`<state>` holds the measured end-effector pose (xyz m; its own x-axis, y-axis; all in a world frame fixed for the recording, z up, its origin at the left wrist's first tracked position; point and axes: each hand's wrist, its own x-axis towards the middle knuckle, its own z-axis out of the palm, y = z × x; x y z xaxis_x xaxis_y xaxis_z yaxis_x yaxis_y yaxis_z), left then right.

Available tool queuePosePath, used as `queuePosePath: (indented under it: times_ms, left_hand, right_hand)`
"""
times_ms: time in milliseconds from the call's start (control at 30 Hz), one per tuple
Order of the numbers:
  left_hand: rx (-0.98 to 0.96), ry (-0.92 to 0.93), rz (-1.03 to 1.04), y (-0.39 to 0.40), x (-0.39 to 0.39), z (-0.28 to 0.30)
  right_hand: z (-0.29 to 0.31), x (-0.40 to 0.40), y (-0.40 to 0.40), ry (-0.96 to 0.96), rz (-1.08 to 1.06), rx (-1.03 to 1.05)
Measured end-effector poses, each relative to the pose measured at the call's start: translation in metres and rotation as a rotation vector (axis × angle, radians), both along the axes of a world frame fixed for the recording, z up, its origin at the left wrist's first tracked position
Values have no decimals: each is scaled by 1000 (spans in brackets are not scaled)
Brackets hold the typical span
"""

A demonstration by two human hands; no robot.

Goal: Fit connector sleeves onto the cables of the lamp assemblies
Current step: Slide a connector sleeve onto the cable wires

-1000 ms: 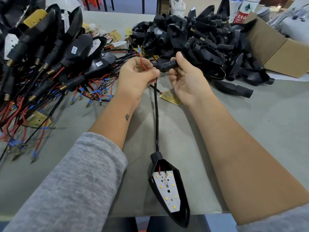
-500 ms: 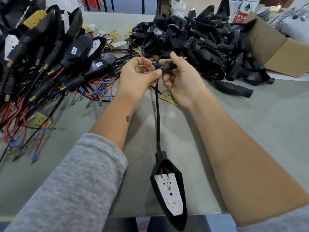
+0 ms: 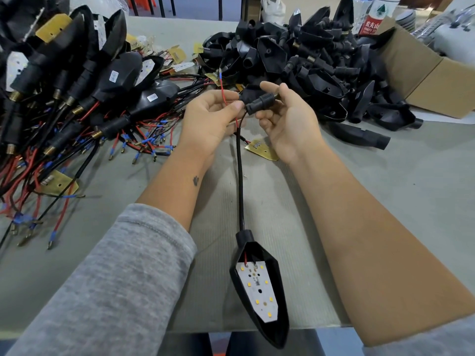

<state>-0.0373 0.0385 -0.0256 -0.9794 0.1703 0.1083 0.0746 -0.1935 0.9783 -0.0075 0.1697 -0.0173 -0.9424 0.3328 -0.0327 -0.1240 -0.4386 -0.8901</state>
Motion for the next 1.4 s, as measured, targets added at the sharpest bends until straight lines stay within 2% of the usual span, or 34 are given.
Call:
queuePosePath:
  times_ms: [100,200,267,400,533,733,1133,1400]
  left_hand:
    - [18,-29,23,1,1,4]
    - [145,-82,88,0,1,10]
    - [165,-79,149,-3,1,11]
    - [-78,80,191,-8,0,8]
    - [-364,247,168,-8,0,3]
    - [-365,267,96,-6,7,4]
    - [-420,274,120,-7,6,8]
    - [-399,235,119,-9,5,9]
  right_hand:
    - [1,0,0,-17,-18,3]
    - [-1,0,-1,-33,-46,65]
    - [-1,-1,-1,-48,-62,81]
    - [-2,-2,0,-44,-91,73]
    - [-3,-3,2,-24,-123,-40]
    - [-3,-3,4,-19,-116,-106]
    - [-1,0,-2,-27,-32,114]
    - [0,-1,-1,-34,-101,-34]
